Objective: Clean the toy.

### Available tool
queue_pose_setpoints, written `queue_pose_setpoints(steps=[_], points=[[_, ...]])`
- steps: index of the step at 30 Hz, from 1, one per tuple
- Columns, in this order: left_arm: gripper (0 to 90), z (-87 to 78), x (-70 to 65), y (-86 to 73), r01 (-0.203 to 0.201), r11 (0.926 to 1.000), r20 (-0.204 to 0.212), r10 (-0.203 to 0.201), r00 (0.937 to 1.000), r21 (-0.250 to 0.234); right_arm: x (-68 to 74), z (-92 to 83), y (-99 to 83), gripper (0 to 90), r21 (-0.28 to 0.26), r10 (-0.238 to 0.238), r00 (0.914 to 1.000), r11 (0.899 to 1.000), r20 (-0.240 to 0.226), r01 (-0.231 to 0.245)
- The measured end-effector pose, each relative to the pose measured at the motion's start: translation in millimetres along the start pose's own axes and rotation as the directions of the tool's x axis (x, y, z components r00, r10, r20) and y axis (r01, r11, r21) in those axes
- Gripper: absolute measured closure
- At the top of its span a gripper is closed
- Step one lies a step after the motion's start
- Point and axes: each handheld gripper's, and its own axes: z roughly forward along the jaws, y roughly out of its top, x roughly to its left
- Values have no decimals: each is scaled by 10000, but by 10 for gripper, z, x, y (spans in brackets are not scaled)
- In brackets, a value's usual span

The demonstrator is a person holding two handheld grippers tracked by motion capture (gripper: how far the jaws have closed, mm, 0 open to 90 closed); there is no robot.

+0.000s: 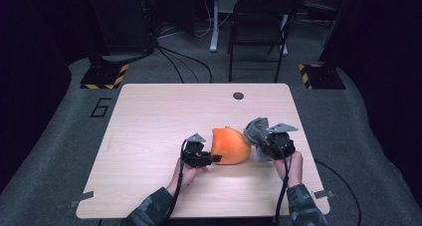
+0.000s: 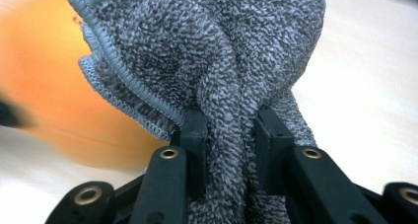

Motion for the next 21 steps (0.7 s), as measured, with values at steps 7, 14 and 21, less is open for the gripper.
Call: queue_pose_setpoints(steps=[7,14,21], points=[[743,5,-62,-3,-384,9992,-156,382,9991,-93,692,-26,142,697,-695,-1593,9853,9855,-617,1550],[745,34,-100,-14,-1112,9938,-324,1112,9933,2,709,201,31,698,-246,-1967,9801,9803,-263,1961],[745,42,-105,-13,-1360,9907,-360,1360,9901,26,478,232,-37,698,117,-1542,9880,9880,-38,1542]])
